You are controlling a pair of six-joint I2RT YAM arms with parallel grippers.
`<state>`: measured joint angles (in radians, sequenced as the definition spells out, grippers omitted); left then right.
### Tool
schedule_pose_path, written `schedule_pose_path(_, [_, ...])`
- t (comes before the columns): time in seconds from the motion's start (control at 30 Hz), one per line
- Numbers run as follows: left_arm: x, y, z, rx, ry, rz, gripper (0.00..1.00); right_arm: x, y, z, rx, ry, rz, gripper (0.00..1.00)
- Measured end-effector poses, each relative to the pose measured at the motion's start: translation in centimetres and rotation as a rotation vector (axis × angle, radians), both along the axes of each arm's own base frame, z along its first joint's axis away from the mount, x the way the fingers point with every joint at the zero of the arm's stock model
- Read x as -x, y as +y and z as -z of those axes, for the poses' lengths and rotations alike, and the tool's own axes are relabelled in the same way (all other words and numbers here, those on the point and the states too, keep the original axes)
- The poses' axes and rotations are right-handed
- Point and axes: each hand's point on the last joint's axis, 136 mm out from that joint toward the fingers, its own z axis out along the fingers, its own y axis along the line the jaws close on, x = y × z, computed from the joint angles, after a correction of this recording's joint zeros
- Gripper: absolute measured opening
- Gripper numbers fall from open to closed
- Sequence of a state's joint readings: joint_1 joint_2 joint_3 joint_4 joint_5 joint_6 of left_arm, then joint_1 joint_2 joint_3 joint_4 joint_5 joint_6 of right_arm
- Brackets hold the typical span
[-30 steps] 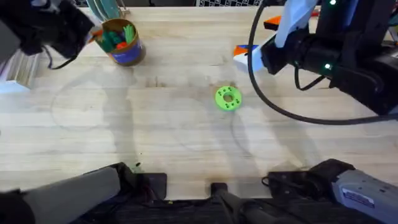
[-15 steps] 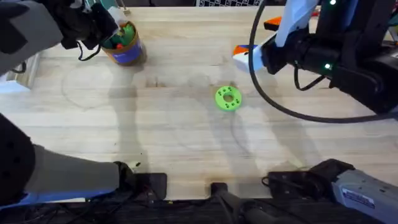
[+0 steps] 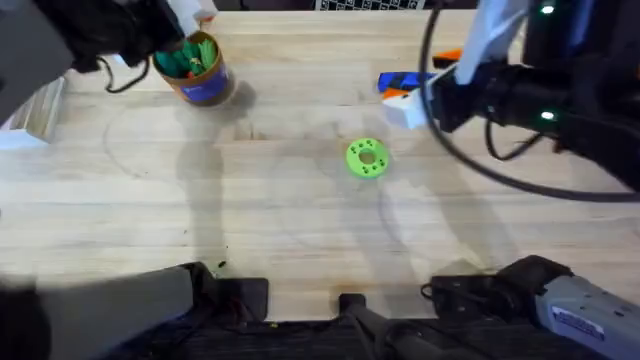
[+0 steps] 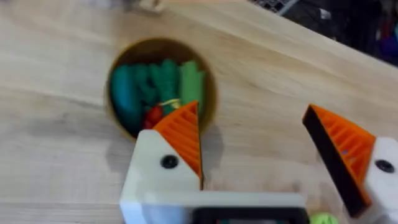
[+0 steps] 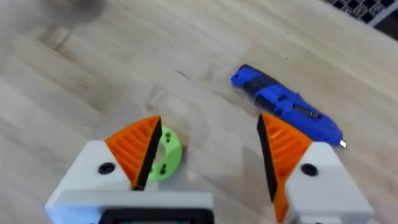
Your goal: Pick up the gripper from the table and insert it into the empty holder that is missing its gripper. Then pick up a screw, insert it into the mounting hole, and use the screwdriver to tighten it. Finally, clean up the table by picking up the vegetable and placing it into the bucket.
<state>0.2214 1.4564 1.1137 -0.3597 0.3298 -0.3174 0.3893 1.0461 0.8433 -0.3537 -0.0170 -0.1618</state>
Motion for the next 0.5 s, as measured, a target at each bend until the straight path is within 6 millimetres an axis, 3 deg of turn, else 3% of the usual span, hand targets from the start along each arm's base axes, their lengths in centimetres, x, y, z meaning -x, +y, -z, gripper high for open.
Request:
schedule_pose_path(0.1, [2.5, -2.7, -4.5, -0.101, -0.084, 0.132, 0.985, 1.9, -0.8, -1.4, -0.02, 0.052, 0.03, 0.922])
schedule_pose_path(0.2, [6.6, -6.2, -7.5, -0.191, -0.12, 0.286, 0.985, 3.7, -1.5, -3.6, -0.036, 0.068, 0.046, 0.922])
schedule_pose_path(0.37, [13.4, -10.2, -8.3, -0.246, -0.092, 0.481, 0.987, 6.1, -2.5, -6.9, -0.075, 0.013, 0.053, 0.921])
schedule_pose_path(0.5, [16.1, -11.1, -7.6, -0.254, -0.044, 0.54, 0.987, 7.4, -3.0, -7.3, -0.083, 0.008, 0.053, 0.922])
